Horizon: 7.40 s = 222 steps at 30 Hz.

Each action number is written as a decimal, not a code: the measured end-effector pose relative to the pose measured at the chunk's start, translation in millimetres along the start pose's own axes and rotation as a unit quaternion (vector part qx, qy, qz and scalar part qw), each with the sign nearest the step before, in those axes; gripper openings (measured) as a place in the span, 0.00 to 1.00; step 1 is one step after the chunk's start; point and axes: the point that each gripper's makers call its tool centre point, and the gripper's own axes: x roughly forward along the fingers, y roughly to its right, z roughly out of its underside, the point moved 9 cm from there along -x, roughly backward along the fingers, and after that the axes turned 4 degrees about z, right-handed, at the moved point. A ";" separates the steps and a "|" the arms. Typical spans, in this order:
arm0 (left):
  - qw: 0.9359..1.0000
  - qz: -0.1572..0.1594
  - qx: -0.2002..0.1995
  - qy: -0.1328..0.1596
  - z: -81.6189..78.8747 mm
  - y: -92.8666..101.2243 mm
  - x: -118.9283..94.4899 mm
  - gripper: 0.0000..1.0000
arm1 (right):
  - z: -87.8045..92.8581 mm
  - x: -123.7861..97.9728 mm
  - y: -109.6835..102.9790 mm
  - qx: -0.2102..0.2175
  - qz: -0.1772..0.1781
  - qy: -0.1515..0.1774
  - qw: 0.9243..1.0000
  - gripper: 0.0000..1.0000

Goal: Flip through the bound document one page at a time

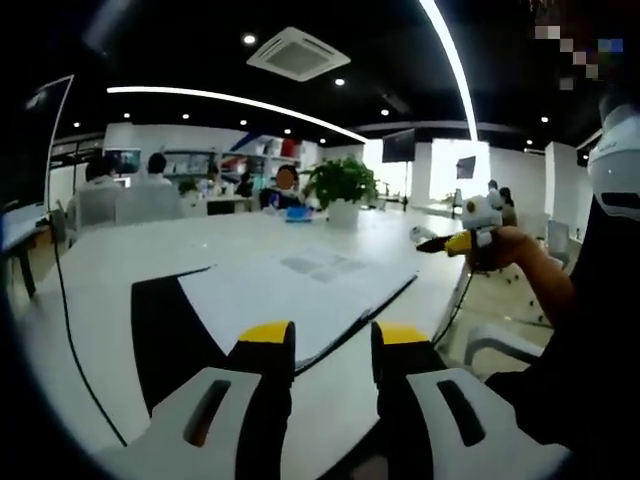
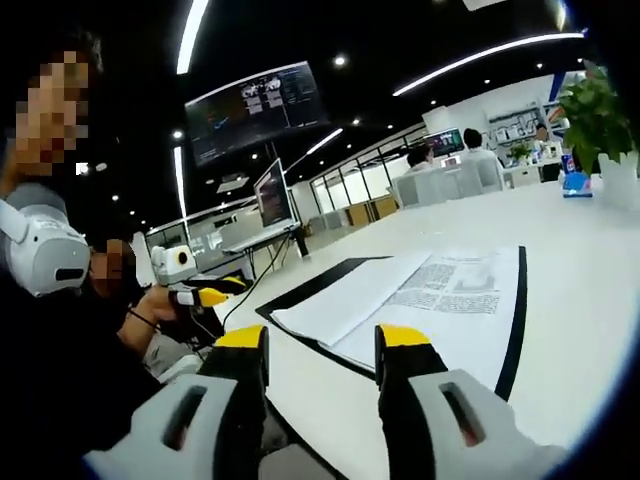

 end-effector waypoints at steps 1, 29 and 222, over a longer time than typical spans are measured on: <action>1.000 0.000 0.001 0.000 -0.2 0.9 1.2 0.30 | -2.5 0.1 0.8 0.011 0.002 0.017 1.000 0.56; 0.999 0.045 0.002 -0.015 -5.5 8.9 47.9 0.30 | 1.0 -9.0 31.0 0.005 0.068 -0.016 0.998 0.88; 0.950 0.242 0.086 -0.179 15.8 29.1 245.2 0.35 | 36.9 10.1 74.1 0.320 0.141 0.072 0.934 0.15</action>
